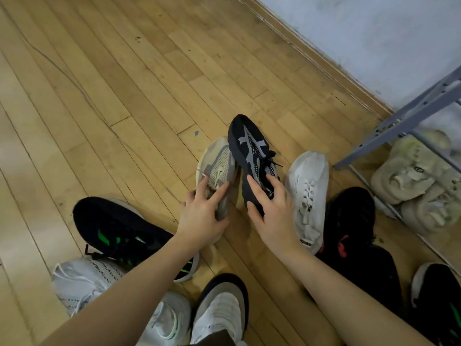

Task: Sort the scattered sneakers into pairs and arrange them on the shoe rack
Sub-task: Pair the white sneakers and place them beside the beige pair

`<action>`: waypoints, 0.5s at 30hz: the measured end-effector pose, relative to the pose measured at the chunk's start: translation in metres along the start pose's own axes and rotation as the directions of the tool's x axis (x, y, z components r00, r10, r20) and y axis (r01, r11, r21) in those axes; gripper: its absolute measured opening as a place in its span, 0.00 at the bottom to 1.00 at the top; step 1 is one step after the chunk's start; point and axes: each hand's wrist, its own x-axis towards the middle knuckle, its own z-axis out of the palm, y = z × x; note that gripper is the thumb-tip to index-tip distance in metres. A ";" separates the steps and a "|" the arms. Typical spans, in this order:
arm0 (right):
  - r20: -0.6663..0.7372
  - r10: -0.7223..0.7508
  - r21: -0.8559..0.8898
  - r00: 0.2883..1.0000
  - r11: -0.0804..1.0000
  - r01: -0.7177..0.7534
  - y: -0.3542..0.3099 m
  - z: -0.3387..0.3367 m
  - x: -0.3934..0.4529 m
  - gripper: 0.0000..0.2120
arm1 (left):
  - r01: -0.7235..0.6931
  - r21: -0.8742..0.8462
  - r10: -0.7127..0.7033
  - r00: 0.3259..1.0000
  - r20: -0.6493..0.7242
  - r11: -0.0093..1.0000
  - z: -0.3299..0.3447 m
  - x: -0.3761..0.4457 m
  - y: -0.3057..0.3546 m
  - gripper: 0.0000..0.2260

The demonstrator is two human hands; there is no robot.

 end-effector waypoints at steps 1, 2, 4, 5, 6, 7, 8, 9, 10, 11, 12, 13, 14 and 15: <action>-0.011 0.013 -0.017 1.000 1.000 -0.013 0.003 -0.001 -0.006 0.23 | 0.000 -0.044 -0.002 0.999 -0.041 0.999 0.000 -0.002 0.003 0.33; -0.029 0.025 -0.043 0.999 0.999 -0.026 0.006 -0.002 -0.012 0.23 | -0.007 -0.086 0.000 0.997 -0.078 0.996 0.000 -0.004 0.006 0.31; -0.064 0.045 -0.105 0.997 0.993 -0.051 0.013 -0.008 -0.020 0.23 | -0.058 -0.130 0.039 0.989 -0.145 0.990 -0.001 -0.007 0.014 0.29; -0.076 0.049 -0.124 0.996 0.991 -0.058 0.016 -0.013 -0.024 0.23 | -0.092 -0.138 0.068 0.982 -0.175 0.986 -0.002 -0.009 0.019 0.28; -0.083 0.050 -0.131 0.995 0.989 -0.061 0.020 -0.020 -0.026 0.23 | -0.122 -0.144 0.092 0.976 -0.198 0.982 -0.004 -0.010 0.025 0.28; -0.090 0.052 -0.130 0.995 0.989 -0.064 0.022 -0.027 -0.029 0.23 | -0.146 -0.152 0.112 0.971 -0.213 0.978 -0.006 -0.010 0.032 0.27; -0.099 0.058 -0.124 0.993 0.990 -0.070 0.024 -0.036 -0.033 0.23 | -0.169 -0.160 0.131 0.966 -0.225 0.972 -0.008 -0.011 0.039 0.27; -0.110 0.069 -0.119 0.991 0.989 -0.082 0.025 -0.045 -0.038 0.23 | -0.196 -0.169 0.153 0.960 -0.235 0.966 -0.010 -0.012 0.047 0.26; -0.128 0.084 -0.116 0.988 0.988 -0.099 0.027 -0.054 -0.044 0.23 | -0.228 -0.173 0.182 0.952 -0.247 0.958 -0.012 -0.014 0.056 0.26; -0.148 0.101 -0.115 0.984 0.986 -0.118 0.029 -0.064 -0.050 0.23 | -0.262 -0.175 0.213 0.943 -0.257 0.949 -0.013 -0.015 0.065 0.25; -0.173 0.117 -0.112 0.978 0.984 -0.137 0.031 -0.075 -0.058 0.23 | -0.298 -0.179 0.245 0.932 -0.266 0.938 -0.014 -0.018 0.076 0.25; -0.197 0.135 -0.105 0.971 0.982 -0.157 0.034 -0.086 -0.067 0.23 | -0.333 -0.189 0.275 0.921 -0.274 0.924 -0.015 -0.020 0.087 0.24; -0.221 0.150 -0.096 0.964 0.980 -0.174 0.037 -0.096 -0.077 0.23 | -0.364 -0.205 0.302 0.911 -0.281 0.908 -0.015 -0.023 0.098 0.24; -0.241 0.166 -0.081 0.956 0.978 -0.190 0.041 -0.107 -0.088 0.23 | -0.394 -0.223 0.326 0.901 -0.286 0.892 -0.014 -0.027 0.109 0.23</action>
